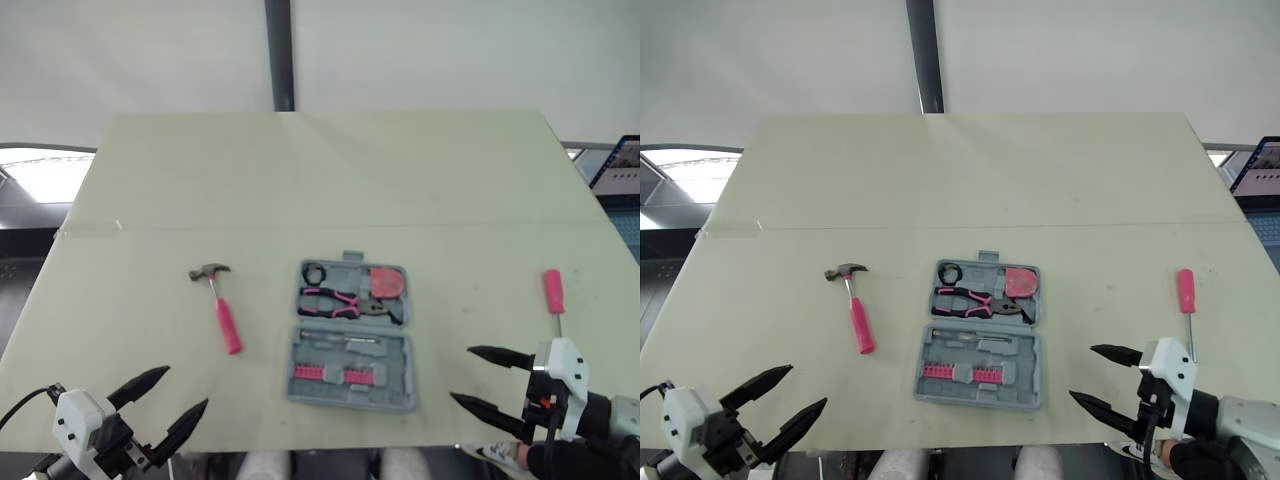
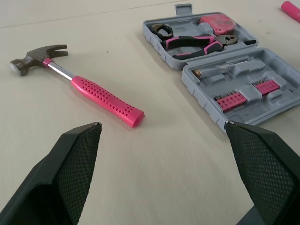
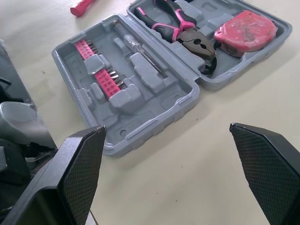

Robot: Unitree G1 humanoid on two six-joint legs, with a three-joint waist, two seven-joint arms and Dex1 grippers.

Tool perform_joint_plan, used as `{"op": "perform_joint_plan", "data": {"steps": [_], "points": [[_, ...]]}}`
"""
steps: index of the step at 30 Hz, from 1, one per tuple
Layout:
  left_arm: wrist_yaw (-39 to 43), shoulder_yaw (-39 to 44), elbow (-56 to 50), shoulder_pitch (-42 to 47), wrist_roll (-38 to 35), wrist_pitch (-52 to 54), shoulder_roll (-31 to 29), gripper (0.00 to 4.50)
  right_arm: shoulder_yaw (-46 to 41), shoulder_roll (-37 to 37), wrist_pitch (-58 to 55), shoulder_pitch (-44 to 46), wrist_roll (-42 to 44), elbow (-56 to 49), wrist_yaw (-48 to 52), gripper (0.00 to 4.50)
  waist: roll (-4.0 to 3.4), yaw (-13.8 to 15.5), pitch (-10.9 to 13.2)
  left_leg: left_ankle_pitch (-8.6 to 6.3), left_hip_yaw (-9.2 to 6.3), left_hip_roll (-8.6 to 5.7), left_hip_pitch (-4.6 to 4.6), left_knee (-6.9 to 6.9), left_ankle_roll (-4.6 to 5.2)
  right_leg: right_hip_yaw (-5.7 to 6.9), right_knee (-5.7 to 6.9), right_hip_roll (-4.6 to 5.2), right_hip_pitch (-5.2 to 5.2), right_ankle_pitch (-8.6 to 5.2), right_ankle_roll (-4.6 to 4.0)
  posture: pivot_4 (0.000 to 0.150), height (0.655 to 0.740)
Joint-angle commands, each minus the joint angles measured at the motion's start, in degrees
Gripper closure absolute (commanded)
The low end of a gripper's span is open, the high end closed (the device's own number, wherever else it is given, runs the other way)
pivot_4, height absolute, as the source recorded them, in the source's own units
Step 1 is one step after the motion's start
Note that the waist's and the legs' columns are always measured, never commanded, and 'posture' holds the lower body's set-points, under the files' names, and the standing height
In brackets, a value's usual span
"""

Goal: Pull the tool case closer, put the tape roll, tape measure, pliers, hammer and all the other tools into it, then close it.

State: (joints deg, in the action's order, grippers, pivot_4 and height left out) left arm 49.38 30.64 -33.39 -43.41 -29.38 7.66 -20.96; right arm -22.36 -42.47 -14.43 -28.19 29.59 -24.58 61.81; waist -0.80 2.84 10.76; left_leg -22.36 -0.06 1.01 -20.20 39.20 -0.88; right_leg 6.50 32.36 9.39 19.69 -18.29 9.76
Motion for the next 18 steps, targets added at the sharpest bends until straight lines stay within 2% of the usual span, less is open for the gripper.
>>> {"op": "perform_joint_plan", "data": {"steps": [1,10,18], "points": [[-0.02,-0.59,-0.88,-0.42,-0.92,-1.39,-0.38,0.01,-1.46,0.16,1.31,-0.44,0.54,-0.11,0.35,0.00,0.00,-0.01,0.00,0.00,0.01,0.00,0.01,0.00,0.00,-0.01,0.02,0.00,0.01,0.00,0.00,0.150,0.7373],[0.59,-3.31,-2.86,-0.57,-1.36,-1.21,-1.83,0.01,-0.91,-0.94,2.12,1.76,0.66,1.83,1.76,0.00,0.00,-0.07,0.00,0.01,0.08,0.01,0.07,0.07,0.01,-0.10,0.16,0.00,0.01,-0.01,-0.01,0.150,0.7373],[-0.24,-6.77,-6.96,1.06,-3.98,0.54,-3.50,0.01,-0.33,-1.86,-0.35,4.61,0.94,-1.22,-0.05,0.00,-0.04,-0.14,-0.02,0.02,0.12,0.01,0.10,0.17,0.02,-0.18,0.30,0.00,0.02,-0.01,-0.01,0.150,0.7373]]}}
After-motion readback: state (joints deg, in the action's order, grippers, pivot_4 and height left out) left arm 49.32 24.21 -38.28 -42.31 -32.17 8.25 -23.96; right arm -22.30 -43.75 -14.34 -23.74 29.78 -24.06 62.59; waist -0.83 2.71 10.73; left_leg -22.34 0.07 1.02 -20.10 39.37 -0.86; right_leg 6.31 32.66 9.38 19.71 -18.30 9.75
